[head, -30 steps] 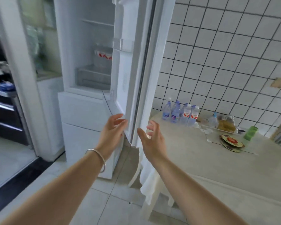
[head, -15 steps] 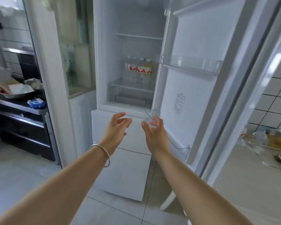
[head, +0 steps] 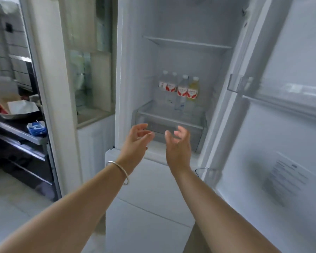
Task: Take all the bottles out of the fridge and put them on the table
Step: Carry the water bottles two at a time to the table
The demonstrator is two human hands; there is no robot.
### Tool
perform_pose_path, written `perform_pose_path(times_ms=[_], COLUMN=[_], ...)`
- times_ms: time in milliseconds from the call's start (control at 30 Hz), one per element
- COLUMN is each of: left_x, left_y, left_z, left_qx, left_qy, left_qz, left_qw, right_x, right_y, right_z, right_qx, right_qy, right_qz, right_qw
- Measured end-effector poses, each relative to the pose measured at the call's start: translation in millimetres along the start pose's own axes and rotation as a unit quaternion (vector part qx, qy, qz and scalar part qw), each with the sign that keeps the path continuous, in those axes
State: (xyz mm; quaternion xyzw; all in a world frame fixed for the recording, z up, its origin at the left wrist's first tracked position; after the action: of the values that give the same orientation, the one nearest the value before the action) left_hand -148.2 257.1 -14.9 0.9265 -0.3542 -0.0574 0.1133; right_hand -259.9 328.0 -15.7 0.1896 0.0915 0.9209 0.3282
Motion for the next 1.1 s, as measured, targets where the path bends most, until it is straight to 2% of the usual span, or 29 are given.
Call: perform_pose_path(times_ms=[200,467,667,900,1000,1100], left_x=[34.7,50.7,28.1,-20.8,-30.1,-35.7], left_y=[101.6,261.8,376.5,458.2,487.4,517.5], left_z=[34.7,78.7,97.9,120.7,127.7,128.3], left_qx=[0.012,0.015,0.037,0.053,0.040,0.002], left_qy=[-0.017,-0.059,-0.069,-0.093,-0.069,-0.016], left_qz=[0.004,0.070,0.117,0.177,0.176,0.151], left_qw=[1.000,0.996,0.990,0.978,0.981,0.988], right_x=[-19.0,-29.5,-10.1,36.8,55.4,70.8], right_y=[104.3,234.8,312.3,383.3,416.5,446.9], right_z=[-31.8,-69.3,-103.3,-146.6,-156.3,-157.9], right_qx=[-0.017,-0.031,-0.056,-0.067,-0.081,-0.053], right_qy=[-0.022,-0.071,-0.066,-0.036,-0.043,-0.048], right_qz=[-0.008,-0.094,-0.163,-0.233,-0.252,-0.261], right_qw=[1.000,0.993,0.983,0.970,0.963,0.963])
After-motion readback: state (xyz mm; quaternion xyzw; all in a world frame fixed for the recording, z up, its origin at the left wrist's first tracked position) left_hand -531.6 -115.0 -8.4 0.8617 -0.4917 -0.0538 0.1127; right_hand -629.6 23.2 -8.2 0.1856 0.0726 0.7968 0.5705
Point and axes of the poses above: each hand's wrist, its own y-axis towards the middle knuckle, its own x-axis out of the back of the hand, z = x × y, the point moved 4 cm from there along y, towards the middle knuckle, and after that the axes turned 15 degrees about z, right-handed, at the moved point
